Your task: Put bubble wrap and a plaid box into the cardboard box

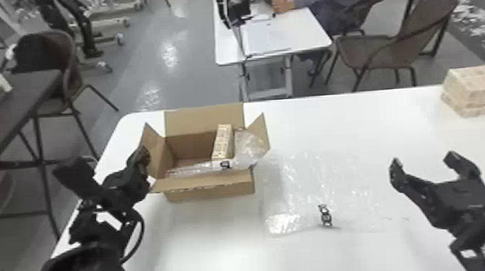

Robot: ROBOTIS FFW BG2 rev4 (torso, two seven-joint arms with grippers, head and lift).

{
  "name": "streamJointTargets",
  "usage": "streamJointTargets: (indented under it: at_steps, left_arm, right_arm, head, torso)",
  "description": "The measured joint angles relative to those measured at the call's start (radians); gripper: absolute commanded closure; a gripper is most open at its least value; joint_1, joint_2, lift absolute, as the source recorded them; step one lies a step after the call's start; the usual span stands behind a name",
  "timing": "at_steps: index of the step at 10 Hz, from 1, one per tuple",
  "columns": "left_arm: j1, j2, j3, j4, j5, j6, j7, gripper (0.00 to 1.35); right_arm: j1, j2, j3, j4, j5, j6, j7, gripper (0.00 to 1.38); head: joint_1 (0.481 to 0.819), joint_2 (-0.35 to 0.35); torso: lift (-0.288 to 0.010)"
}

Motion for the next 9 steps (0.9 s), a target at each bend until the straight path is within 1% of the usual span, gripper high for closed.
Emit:
streamJointTargets:
  at_steps: [1,3,5,7,9]
  left_arm:
    - [0.004,0.0,-0.001,0.029,0.046,-0.026,0.035,1.22]
    - [0.019,0.0,-0.018,0.079,0.138,-0.129,0.122,1.22]
    - [0.033,0.0,-0.028,0.117,0.182,-0.233,0.189,1.22]
    - [0.058,0.0,-0.08,0.152,0.223,-0.416,0.339,1.22]
    - [0.078,0.0,-0.125,0.181,0.239,-0.581,0.445,1.22]
  right_arm:
    - [-0.002,0.0,0.0,-0.001,0.0,0.008,0.006,0.21]
    - [-0.005,0.0,0.001,-0.001,0.0,0.021,0.016,0.21]
    - [-0.008,0.0,0.002,-0.001,0.0,0.032,0.022,0.21]
    - [-0.01,0.0,0.002,-0.002,0.0,0.042,0.027,0.21]
    - [-0.012,0.0,0.002,-0.003,-0.001,0.057,0.032,0.21]
  head:
    - [0.695,0.18]
    - [0.695,0.199]
    - [0.695,0.227]
    - [0.695,0.253]
    - [0.695,0.281]
  torso:
    - [-0.107]
    - [-0.107]
    - [-0.107]
    - [-0.107]
    - [-0.107]
